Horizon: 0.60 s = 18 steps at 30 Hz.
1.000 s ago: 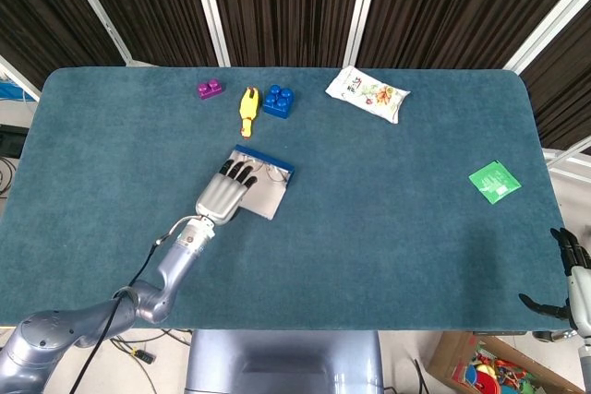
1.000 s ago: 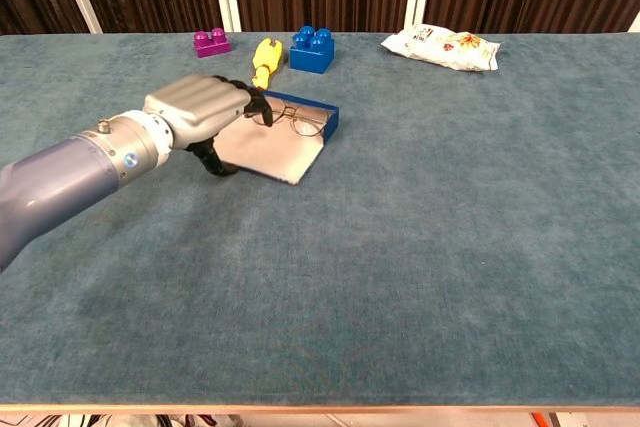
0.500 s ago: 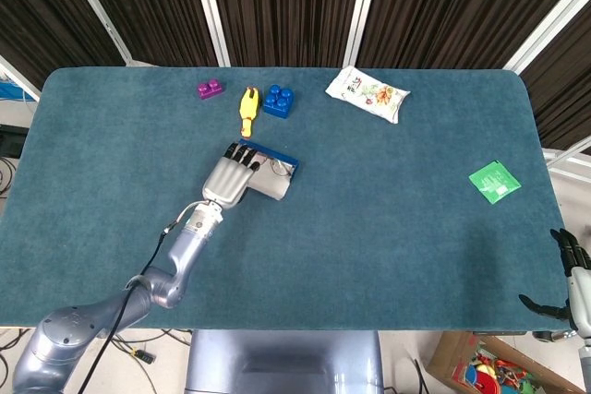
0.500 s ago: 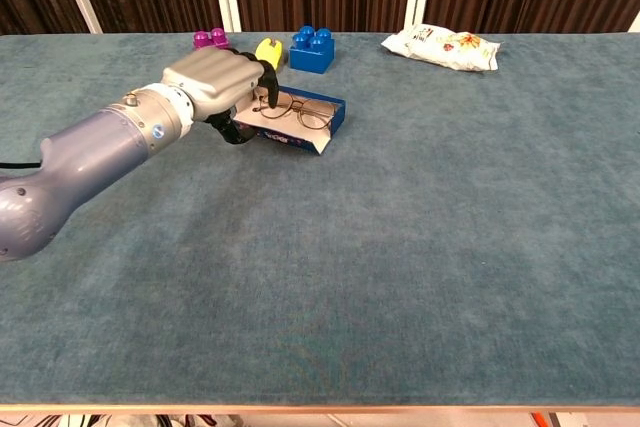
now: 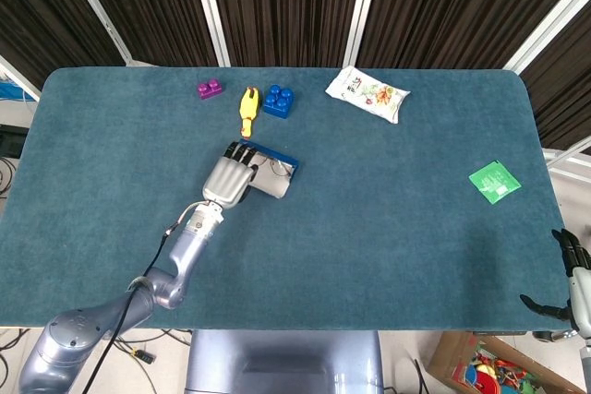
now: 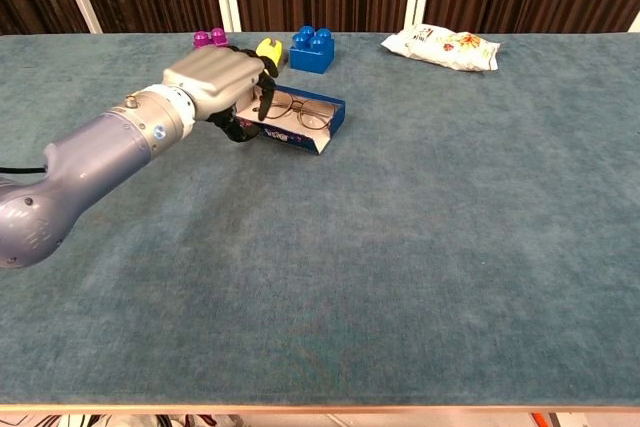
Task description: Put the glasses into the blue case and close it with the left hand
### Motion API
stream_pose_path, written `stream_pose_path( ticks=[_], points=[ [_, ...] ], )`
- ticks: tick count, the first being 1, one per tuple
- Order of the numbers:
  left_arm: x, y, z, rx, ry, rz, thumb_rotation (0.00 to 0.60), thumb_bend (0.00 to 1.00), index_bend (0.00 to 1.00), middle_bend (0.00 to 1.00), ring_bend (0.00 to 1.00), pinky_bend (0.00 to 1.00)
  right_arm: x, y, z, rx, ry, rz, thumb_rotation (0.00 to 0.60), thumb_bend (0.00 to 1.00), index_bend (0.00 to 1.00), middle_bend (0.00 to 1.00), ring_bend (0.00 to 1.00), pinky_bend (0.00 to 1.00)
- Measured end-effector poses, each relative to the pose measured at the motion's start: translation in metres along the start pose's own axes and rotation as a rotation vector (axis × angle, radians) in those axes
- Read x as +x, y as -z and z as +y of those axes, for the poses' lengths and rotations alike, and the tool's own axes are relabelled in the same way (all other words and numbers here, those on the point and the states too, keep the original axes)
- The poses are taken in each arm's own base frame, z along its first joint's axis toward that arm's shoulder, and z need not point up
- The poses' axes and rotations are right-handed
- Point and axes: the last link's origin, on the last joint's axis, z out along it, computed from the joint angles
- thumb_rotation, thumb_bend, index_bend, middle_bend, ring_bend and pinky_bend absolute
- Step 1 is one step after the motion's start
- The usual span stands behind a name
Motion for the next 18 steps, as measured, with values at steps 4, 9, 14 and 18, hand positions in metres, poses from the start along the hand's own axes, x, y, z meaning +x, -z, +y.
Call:
stream_pose_path(
  ticks=[4,9,14,18],
  points=[
    [-0.0031,0.0017,-0.0063,0.012,-0.023,-0.013,0.6,0.36,0.55,0.16,0.08,0.1,-0.0003,0.0002,-0.0003,0.001,0.001,-0.003,0.6,0.19,0.0,0.02,0.13,0.24],
    [-0.0045,0.0023,-0.0093,0.019,-0.024,-0.022,0.6,0.36,0.56,0.16,0.08,0.1,-0.0003,0.0002,-0.0002,-0.001,0.0,-0.001,0.6,0.19,0.0,0.02,0.13,0.24],
    [-0.0021,0.0008,-0.0072,0.015,-0.017,-0.013,0.6,0.37,0.57,0.17,0.08,0.1,-0.0003,-0.0002,-0.0002,-0.003,0.0,-0.001,0.6,0.19,0.0,0.02,0.13,0.24],
    [-0.0029,0.0004,-0.0073,0.018,-0.025,-0.016,0.6,0.39,0.58,0.17,0.08,0.1,-0.0004,-0.0001,-0.0002,-0.003,0.0,-0.002,0.6,0.19,0.0,0.02,0.13,0.24]
  ],
)
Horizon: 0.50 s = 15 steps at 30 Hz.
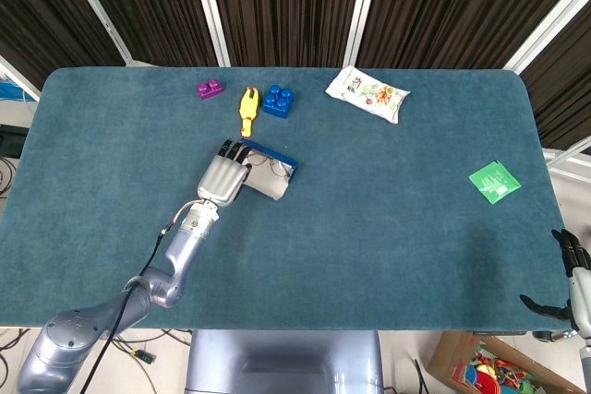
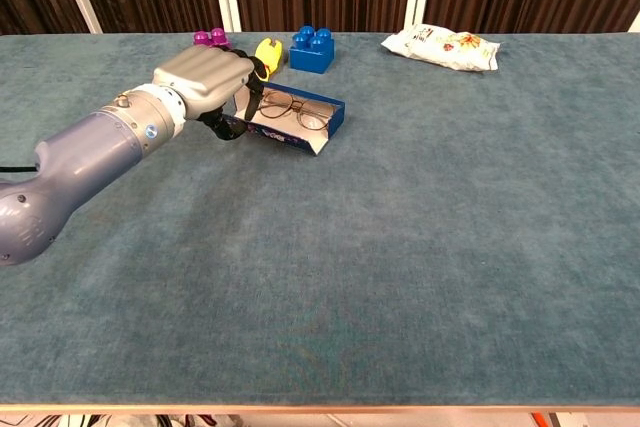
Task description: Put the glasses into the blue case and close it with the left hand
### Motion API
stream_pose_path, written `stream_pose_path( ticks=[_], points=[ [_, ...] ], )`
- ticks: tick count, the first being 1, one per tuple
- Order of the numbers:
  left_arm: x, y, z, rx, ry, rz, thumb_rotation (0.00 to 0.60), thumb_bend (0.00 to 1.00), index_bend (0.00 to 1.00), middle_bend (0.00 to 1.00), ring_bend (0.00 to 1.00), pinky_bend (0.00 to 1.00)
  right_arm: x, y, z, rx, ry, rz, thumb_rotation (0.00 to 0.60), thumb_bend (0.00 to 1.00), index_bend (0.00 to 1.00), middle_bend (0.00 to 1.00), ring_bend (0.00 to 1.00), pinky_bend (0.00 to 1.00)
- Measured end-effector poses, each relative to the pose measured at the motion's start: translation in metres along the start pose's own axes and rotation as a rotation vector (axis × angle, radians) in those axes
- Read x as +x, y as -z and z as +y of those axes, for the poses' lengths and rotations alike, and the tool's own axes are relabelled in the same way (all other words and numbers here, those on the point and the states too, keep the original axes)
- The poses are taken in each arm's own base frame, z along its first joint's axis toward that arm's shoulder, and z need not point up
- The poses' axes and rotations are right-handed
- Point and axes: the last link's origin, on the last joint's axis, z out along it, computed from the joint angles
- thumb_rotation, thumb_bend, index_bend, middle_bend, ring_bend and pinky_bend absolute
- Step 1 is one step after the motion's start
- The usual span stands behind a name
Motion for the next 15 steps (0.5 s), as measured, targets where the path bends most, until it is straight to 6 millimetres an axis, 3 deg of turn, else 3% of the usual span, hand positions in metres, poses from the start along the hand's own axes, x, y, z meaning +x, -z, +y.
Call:
stream_pose_path(
  ticks=[15],
  points=[
    [0.006,0.01,-0.005,0.004,0.051,-0.015,0.6,0.45,0.58,0.16,0.07,0.07,0.001,0.001,0.001,-0.004,-0.008,0.0,0.6,0.19,0.0,0.02,0.13,0.24]
  ],
)
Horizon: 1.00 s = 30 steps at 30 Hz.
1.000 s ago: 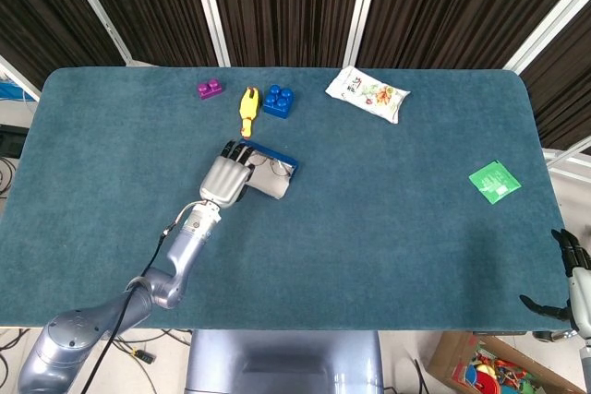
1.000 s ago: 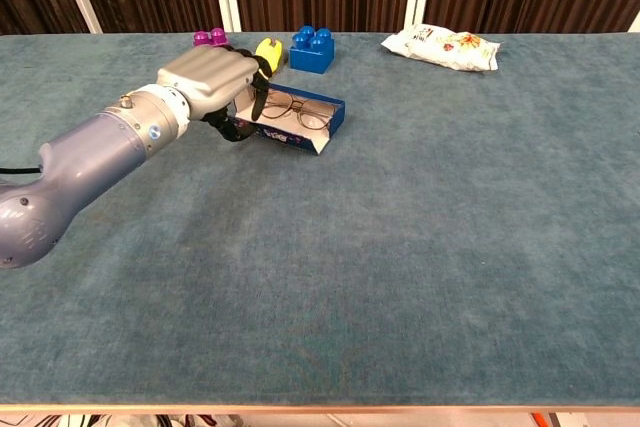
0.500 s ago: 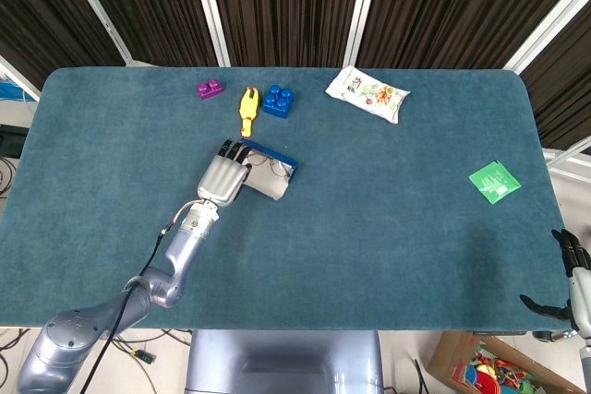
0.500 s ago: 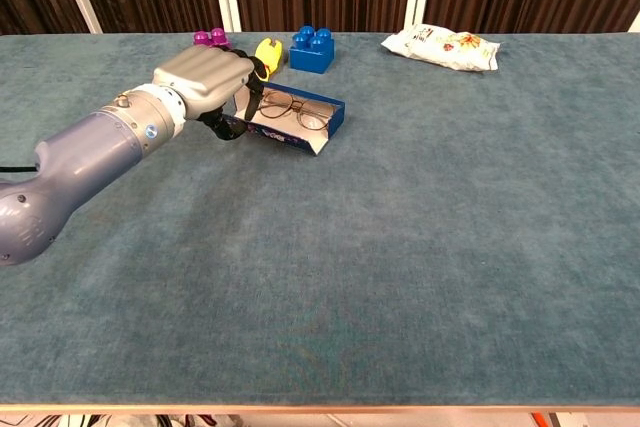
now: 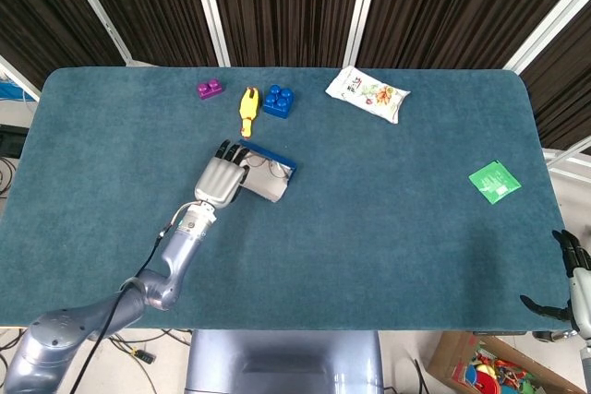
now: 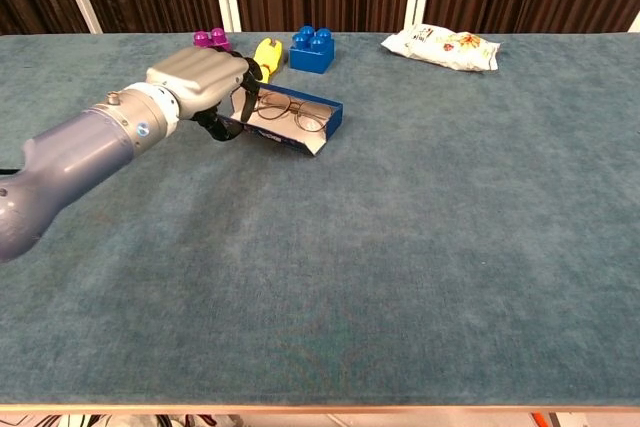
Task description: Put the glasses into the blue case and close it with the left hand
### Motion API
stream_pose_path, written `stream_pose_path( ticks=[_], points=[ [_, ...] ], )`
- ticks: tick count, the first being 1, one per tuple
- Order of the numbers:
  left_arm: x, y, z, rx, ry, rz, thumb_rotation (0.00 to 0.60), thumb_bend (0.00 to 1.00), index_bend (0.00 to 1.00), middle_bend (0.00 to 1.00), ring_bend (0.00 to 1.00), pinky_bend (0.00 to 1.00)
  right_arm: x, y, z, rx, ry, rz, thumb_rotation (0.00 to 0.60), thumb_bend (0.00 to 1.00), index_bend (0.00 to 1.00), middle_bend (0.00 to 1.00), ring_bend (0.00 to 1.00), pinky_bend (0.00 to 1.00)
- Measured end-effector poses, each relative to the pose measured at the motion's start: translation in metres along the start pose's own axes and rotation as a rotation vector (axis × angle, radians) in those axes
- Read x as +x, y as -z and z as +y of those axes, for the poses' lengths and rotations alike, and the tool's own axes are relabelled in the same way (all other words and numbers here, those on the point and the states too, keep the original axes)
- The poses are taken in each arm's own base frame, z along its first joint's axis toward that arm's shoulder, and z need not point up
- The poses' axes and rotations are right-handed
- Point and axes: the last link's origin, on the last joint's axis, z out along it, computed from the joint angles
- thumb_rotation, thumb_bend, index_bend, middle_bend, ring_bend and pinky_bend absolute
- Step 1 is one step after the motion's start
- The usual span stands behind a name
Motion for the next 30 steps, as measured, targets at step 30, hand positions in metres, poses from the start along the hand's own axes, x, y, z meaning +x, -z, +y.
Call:
stream_pose_path(
  ticks=[30],
  points=[
    [0.046,0.002,-0.019,0.046,0.011,-0.074,0.6,0.45,0.59,0.16,0.07,0.07,-0.001,0.0,0.0,-0.004,0.005,-0.005,0.6,0.19,0.0,0.02,0.13,0.24]
  ],
)
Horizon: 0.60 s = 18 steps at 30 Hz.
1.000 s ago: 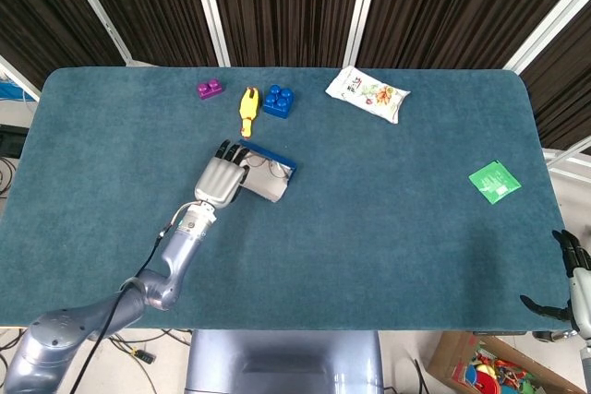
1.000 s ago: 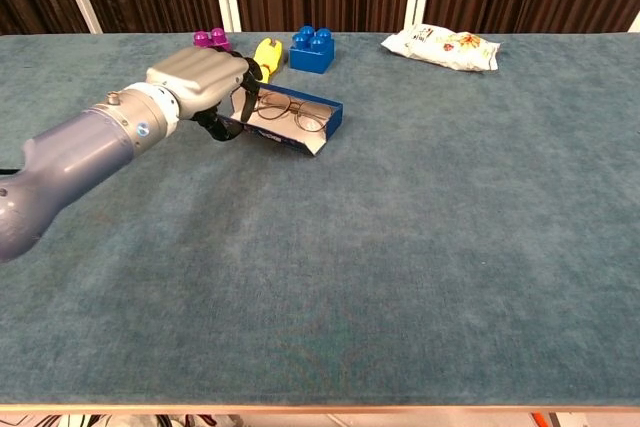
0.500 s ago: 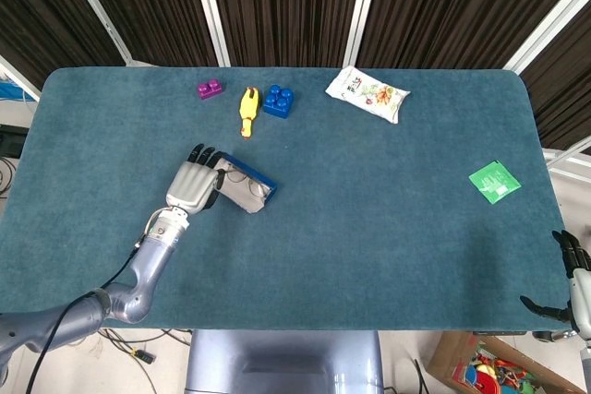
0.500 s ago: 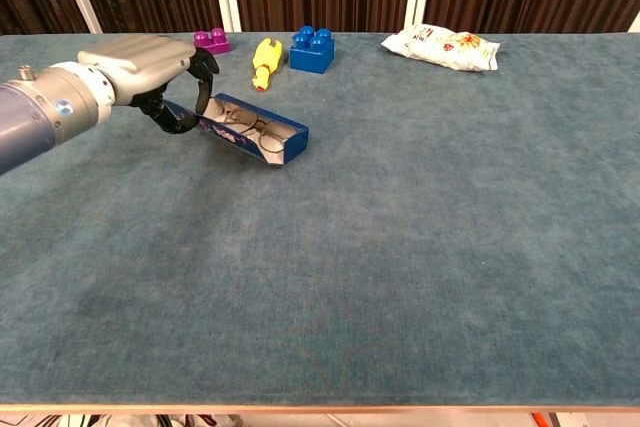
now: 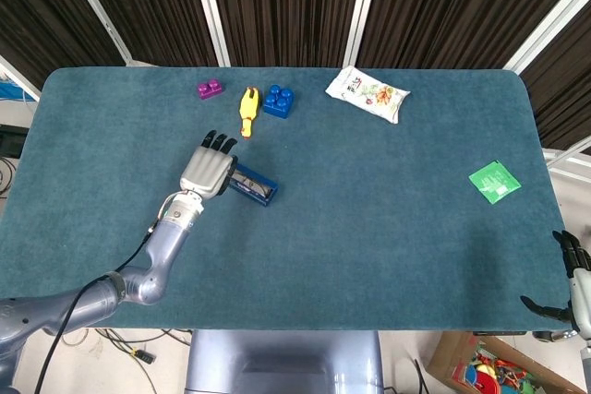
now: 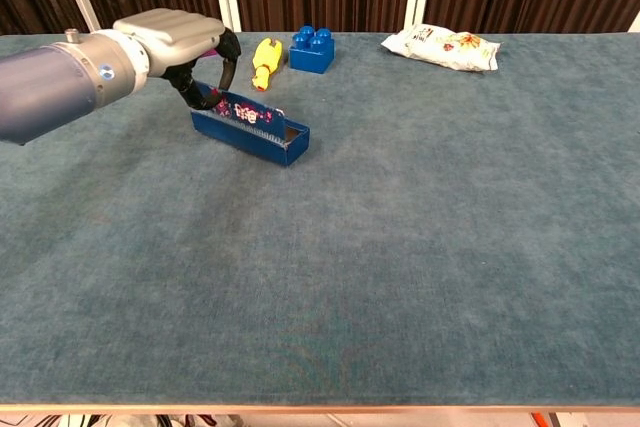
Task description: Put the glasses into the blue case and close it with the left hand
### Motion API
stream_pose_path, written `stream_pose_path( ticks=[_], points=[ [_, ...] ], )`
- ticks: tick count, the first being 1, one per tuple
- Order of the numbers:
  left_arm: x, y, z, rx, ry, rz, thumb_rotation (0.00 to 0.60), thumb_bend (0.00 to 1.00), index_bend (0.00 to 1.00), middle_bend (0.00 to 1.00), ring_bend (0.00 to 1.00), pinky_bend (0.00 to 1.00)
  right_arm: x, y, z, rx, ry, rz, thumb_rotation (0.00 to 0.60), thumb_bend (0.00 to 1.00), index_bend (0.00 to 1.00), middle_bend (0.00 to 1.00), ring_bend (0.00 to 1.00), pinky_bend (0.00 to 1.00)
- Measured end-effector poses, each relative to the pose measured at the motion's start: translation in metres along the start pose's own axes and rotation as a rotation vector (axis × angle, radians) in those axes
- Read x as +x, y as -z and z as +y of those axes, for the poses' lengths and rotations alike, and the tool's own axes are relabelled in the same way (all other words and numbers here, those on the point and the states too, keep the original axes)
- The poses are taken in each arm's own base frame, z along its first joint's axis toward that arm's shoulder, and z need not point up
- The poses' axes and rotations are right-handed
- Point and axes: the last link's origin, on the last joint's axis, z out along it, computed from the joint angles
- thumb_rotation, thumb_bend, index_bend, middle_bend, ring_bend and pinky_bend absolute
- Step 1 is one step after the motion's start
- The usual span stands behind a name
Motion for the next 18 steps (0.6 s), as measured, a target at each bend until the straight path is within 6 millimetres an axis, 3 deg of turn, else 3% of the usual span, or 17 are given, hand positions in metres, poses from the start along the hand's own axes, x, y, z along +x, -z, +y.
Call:
stream_pose_path(
  ticks=[18],
  points=[
    [-0.001,-0.034,0.012,0.018,-0.061,-0.007,0.6,0.45,0.58,0.16,0.07,0.07,0.0,0.0,0.0,-0.005,0.001,-0.002,0.6,0.19,0.0,0.02,0.13,0.24]
  ],
)
